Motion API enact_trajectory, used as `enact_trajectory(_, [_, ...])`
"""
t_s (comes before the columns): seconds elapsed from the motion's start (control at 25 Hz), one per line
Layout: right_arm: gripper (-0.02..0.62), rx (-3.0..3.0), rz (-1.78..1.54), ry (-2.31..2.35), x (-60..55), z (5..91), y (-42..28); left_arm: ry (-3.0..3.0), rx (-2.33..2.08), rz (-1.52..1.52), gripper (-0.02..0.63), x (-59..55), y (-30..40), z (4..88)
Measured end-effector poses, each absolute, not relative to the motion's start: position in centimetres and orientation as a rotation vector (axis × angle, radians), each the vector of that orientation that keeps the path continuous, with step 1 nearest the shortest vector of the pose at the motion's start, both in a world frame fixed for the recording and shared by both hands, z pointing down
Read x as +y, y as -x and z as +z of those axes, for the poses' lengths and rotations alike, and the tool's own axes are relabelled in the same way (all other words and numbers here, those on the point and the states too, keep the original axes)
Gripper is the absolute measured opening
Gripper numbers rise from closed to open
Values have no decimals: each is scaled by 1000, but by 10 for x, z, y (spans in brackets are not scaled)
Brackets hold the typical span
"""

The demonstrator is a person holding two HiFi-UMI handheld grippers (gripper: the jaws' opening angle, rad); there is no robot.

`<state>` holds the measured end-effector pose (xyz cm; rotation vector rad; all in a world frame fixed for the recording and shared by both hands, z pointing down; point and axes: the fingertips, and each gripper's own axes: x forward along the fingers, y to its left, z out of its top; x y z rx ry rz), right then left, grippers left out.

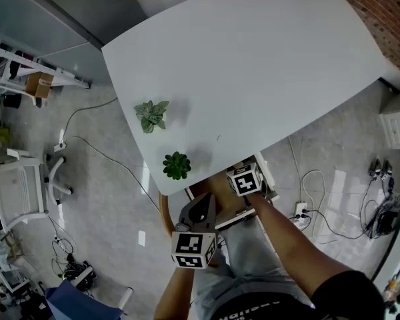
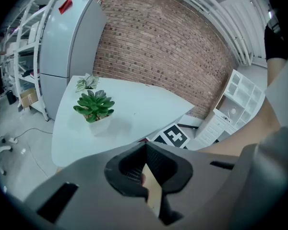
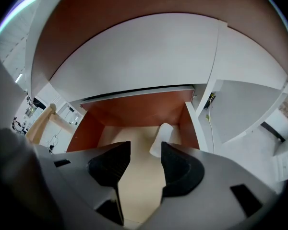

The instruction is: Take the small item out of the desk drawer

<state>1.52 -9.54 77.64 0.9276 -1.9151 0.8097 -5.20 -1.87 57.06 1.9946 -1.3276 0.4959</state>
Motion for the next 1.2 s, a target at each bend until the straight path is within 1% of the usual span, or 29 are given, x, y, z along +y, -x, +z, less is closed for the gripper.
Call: enact_trajectory(1.2, [189, -1725, 824, -1008, -101, 849, -25, -1976, -1269, 566, -3, -4, 48, 599])
